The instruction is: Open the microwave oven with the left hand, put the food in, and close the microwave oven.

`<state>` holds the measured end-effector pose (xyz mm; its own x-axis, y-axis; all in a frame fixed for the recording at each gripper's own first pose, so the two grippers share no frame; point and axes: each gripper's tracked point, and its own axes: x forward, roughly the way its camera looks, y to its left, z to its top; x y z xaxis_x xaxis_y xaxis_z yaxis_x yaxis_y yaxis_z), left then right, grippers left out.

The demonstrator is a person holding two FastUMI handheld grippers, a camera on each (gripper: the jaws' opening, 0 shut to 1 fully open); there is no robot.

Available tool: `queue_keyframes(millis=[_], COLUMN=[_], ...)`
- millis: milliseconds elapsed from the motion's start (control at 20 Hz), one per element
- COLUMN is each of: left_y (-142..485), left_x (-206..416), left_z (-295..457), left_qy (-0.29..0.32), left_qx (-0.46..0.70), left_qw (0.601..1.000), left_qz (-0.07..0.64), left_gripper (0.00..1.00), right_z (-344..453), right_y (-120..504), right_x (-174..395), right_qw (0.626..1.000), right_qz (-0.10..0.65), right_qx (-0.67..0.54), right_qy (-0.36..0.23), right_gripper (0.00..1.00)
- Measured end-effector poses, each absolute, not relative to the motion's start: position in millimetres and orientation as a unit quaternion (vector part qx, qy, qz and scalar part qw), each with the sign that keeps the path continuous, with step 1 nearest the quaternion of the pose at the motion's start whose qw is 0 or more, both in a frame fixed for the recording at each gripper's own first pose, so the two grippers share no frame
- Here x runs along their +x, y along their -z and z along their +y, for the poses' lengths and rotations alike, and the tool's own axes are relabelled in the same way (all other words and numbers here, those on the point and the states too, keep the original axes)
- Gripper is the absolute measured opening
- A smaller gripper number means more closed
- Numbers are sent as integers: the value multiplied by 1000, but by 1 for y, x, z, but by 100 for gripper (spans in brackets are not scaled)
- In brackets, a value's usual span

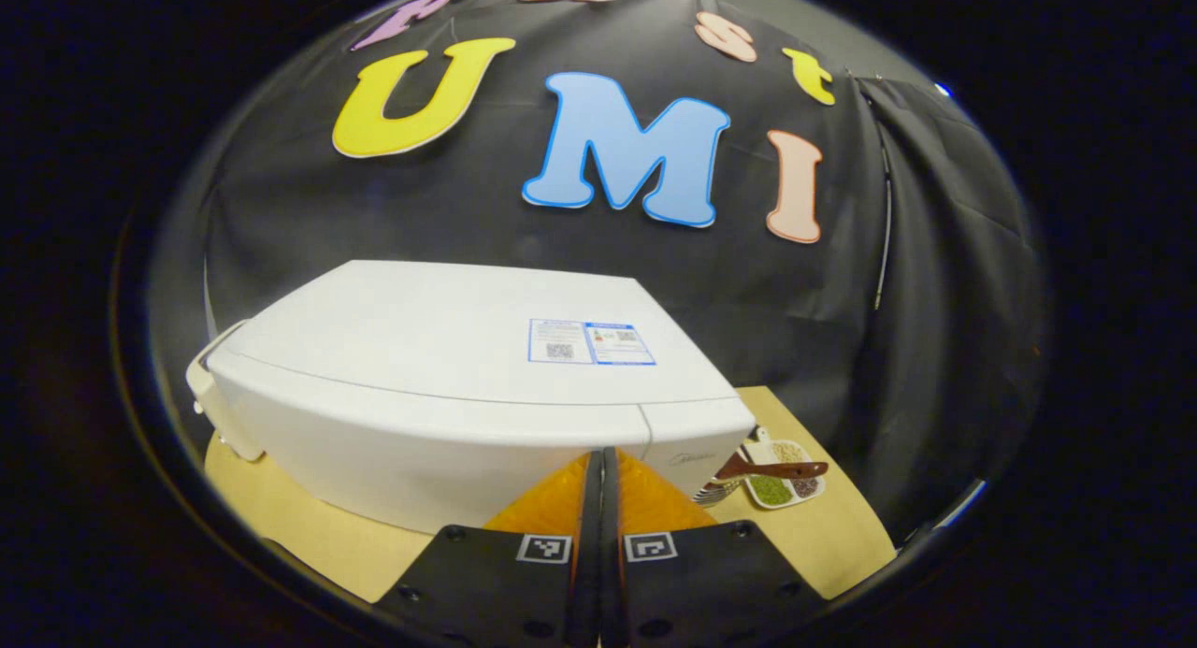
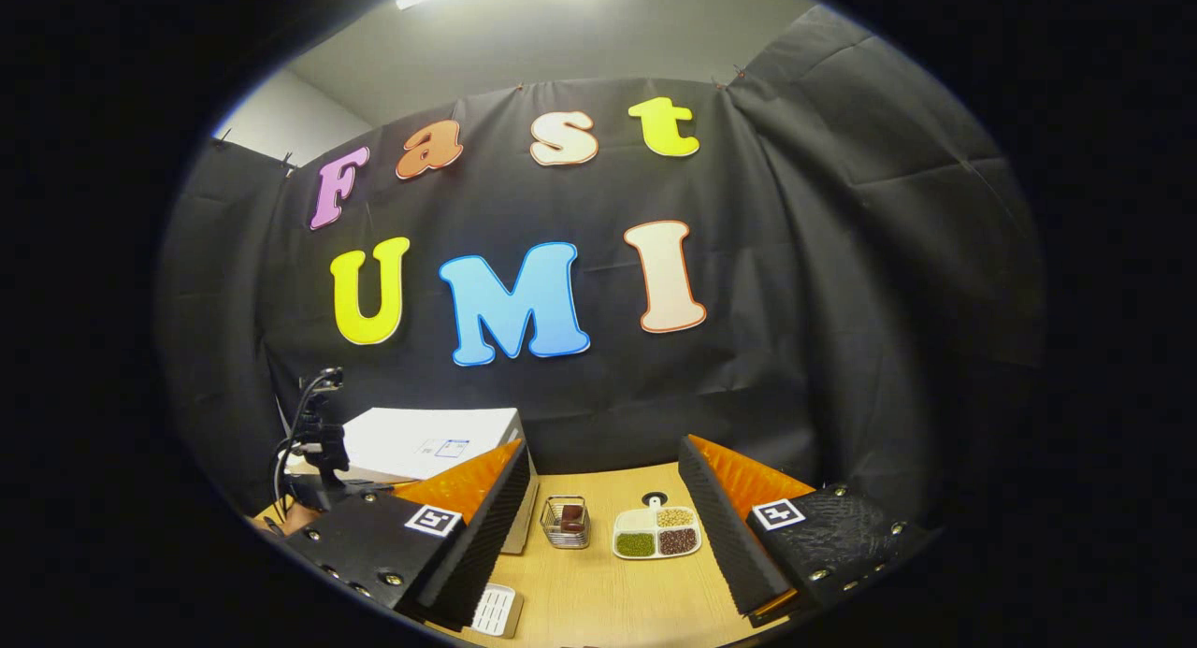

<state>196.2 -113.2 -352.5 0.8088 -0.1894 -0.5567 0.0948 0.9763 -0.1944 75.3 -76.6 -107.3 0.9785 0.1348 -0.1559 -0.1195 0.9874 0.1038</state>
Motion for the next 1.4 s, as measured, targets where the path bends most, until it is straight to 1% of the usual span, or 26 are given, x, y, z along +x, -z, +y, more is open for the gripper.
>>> queue_keyframes(millis=[50,100,150,200,300,450,600,650,750,800,850,950,1000,1050,1150,1200,1250,1400], left_y=[351,351,349,339,302,214,95,57,-11,-31,-53,-79,-83,-84,-78,-75,-70,-60], left_x=[199,197,196,195,182,159,140,128,100,85,64,28,15,1,-15,-18,-22,-24], left_z=[-112,-110,-106,-102,-86,-38,20,37,65,74,79,86,87,87,86,88,90,96], left_qy=[81,86,86,85,82,69,45,39,31,28,30,26,24,26,27,27,28,28], left_qx=[-63,-48,-36,-36,-44,-34,-26,-26,-18,-14,-13,-6,-1,0,1,0,-5,-10], left_qw=[952,953,954,956,964,979,991,994,998,999,999,1000,1000,999,999,999,1000,1000], left_qz=[290,287,284,278,248,190,121,99,48,33,17,-6,-15,-20,-19,-17,-11,6], left_gripper=[7,5,7,7,7,7,7,5,7,7,21,99,94,96,96,94,97,94], right_z=[-75,-73,-69,-64,-50,-24,7,17,35,47,59,77,86,93,109,116,121,131], right_y=[106,103,102,99,87,54,28,20,4,-2,-8,-26,-34,-41,-47,-48,-49,-47], right_x=[72,68,65,61,53,40,31,29,27,25,22,16,11,6,-3,-8,-12,-18], right_qw=[994,994,995,995,996,997,997,997,997,997,996,996,996,996,996,996,996,996], right_qz=[80,80,81,79,70,45,31,29,24,25,28,25,19,12,2,-1,0,1], right_qx=[42,38,36,34,36,37,46,46,40,38,36,34,32,28,19,17,17,22], right_qy=[-62,-59,-56,-51,-46,-45,-54,-59,-63,-70,-76,-82,-84,-83,-84,-84,-86,-87], right_gripper=[97,97,97,97,97,97,97,97,97,97,97,97,97,97,97,97,97,97])
